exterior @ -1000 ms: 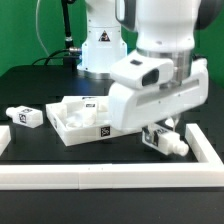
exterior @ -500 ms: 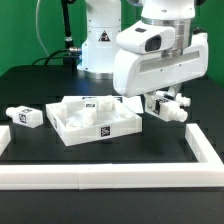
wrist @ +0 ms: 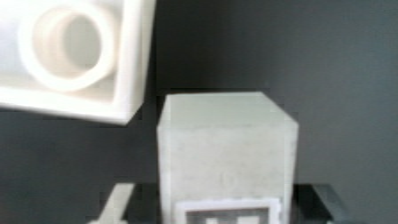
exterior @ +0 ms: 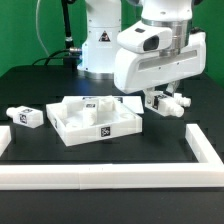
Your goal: Assemble one leg
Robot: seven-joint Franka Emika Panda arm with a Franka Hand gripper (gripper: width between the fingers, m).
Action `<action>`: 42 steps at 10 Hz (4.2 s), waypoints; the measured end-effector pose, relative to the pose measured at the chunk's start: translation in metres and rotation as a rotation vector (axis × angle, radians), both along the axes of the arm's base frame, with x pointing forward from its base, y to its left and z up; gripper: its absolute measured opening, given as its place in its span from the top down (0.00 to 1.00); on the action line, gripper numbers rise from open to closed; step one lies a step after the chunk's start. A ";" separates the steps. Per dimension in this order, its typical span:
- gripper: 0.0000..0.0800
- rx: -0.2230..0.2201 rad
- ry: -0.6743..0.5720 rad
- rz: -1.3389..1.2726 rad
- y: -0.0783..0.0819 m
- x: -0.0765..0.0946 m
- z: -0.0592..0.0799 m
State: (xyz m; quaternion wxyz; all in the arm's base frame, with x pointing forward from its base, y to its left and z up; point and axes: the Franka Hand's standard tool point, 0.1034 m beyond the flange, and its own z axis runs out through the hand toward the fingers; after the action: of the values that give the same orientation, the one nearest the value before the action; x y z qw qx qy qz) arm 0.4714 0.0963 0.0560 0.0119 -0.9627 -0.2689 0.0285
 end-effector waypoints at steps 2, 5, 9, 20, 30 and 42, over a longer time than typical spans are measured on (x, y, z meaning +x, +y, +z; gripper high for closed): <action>0.64 0.002 0.018 0.012 0.002 -0.029 -0.014; 0.64 0.006 0.045 -0.002 0.005 -0.052 -0.035; 0.64 0.004 0.054 0.002 0.018 -0.059 -0.038; 0.19 -0.002 0.058 0.113 -0.042 -0.022 0.011; 0.19 -0.016 0.074 0.072 -0.137 -0.004 0.002; 0.19 -0.017 0.119 0.102 -0.219 -0.002 -0.039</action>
Offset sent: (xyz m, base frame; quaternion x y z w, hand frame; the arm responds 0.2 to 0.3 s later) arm -0.0282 0.0031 -0.0279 0.0087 0.0084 0.0337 0.9994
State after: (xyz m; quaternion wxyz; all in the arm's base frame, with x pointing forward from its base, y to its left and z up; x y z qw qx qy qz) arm 0.4692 -0.1229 0.0166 0.0183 -0.9444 -0.3161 0.0884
